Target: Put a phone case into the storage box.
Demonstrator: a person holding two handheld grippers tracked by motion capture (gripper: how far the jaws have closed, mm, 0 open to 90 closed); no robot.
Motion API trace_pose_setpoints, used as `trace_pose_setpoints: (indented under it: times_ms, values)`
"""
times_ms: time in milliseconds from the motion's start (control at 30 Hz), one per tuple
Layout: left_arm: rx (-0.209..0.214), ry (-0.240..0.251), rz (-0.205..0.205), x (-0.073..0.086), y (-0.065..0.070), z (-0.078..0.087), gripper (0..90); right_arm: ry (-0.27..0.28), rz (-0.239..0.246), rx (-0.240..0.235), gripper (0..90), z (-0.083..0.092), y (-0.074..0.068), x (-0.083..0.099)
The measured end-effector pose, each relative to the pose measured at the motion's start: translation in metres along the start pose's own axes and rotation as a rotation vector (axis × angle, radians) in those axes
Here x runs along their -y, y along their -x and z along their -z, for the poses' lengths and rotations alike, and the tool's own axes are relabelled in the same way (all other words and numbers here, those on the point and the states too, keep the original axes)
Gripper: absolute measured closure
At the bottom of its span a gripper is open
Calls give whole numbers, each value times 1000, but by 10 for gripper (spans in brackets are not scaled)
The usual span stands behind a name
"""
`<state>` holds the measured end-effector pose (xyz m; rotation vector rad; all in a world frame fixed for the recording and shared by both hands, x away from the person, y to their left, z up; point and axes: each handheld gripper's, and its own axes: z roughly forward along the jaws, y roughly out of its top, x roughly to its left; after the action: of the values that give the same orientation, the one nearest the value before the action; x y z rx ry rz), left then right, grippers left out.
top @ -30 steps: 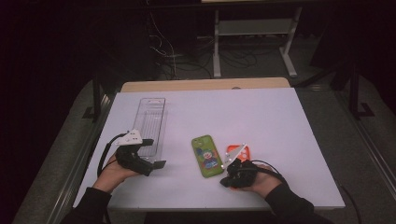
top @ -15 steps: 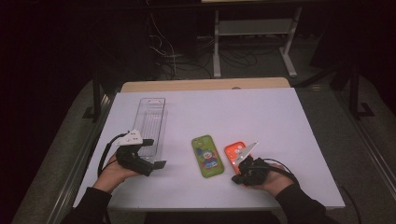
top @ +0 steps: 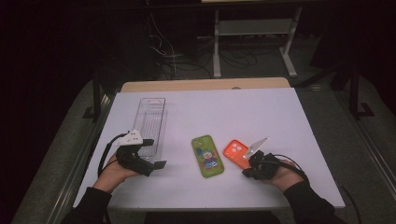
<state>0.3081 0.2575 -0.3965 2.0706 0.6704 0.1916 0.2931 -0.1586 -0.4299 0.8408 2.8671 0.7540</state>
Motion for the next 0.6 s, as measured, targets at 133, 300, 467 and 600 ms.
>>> trace_pose_setpoints:
  times_ms: [133, 300, 467, 600]
  values:
    - [1, -5, 0, 0, 0, 0, 0, 33, -38, -37, 883, 5, 2, 0]
    - [2, 3, 0, 0, 1, -1, 0, 240, -116, -63, 496, 30, 10, 3]
    - [1, 4, -11, 0, 1, -1, 0, 377, -124, -6, 194, 36, 12, 13]
    - [3, 1, -13, 0, 1, -1, 0, 421, -173, 15, 0, 35, 18, 21]
